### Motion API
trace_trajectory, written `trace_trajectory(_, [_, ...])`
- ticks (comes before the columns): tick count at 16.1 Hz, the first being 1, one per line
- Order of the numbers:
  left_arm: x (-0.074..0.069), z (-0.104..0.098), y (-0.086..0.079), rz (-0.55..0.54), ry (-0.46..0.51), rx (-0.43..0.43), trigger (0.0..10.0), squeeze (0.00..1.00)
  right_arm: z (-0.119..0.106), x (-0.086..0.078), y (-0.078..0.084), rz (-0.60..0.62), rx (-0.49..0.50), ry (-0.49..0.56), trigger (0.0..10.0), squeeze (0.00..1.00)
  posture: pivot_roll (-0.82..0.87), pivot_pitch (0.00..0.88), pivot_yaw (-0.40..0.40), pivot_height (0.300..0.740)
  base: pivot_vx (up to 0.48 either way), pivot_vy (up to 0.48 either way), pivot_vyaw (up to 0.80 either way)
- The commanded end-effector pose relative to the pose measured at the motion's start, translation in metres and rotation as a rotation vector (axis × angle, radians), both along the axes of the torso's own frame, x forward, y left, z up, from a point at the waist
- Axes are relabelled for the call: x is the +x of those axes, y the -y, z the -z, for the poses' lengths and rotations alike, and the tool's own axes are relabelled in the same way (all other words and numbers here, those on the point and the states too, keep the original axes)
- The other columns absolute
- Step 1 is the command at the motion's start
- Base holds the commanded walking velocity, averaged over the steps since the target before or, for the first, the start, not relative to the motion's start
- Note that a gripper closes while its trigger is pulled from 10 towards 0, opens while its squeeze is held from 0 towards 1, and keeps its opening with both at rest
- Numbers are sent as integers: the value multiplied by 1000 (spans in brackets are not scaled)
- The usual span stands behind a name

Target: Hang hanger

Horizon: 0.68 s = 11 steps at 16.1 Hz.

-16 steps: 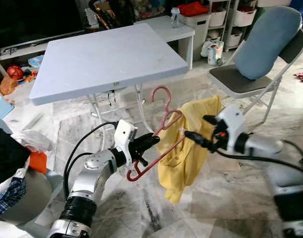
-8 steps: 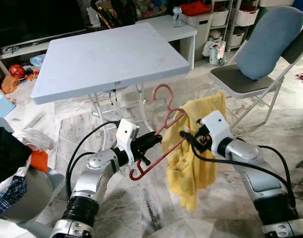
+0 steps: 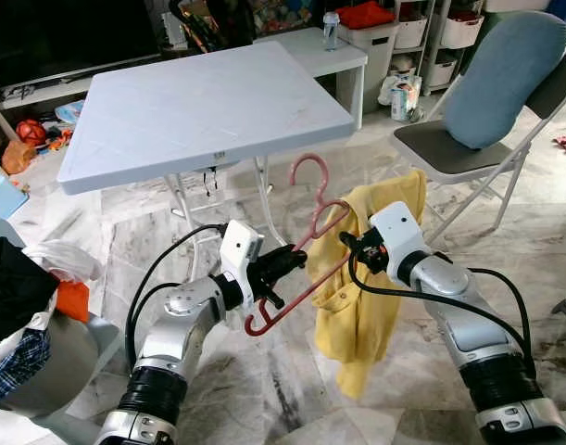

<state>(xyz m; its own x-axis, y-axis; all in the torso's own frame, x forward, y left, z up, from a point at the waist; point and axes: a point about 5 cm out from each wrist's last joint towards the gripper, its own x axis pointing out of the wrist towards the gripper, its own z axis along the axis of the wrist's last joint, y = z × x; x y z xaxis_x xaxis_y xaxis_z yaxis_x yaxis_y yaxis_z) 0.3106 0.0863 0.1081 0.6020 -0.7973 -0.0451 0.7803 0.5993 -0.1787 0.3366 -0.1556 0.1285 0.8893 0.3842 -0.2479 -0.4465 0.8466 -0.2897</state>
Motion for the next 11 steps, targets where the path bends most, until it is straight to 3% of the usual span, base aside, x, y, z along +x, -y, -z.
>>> trace_trajectory(1, [1,-15,0,9,62,-32,0,0,-3,3,-2,7,1,23,0,0,-130,0,50,740,0,0,0])
trace_trajectory(3, [-1,-13,1,20,60,-25,0,0,-12,10,10,72,-18,108,0,0,-126,0,48,740,0,0,0])
trace_trajectory(11, [-2,-8,-1,20,51,-10,0,0,-25,21,23,143,-3,180,0,0,-131,0,47,740,0,0,0])
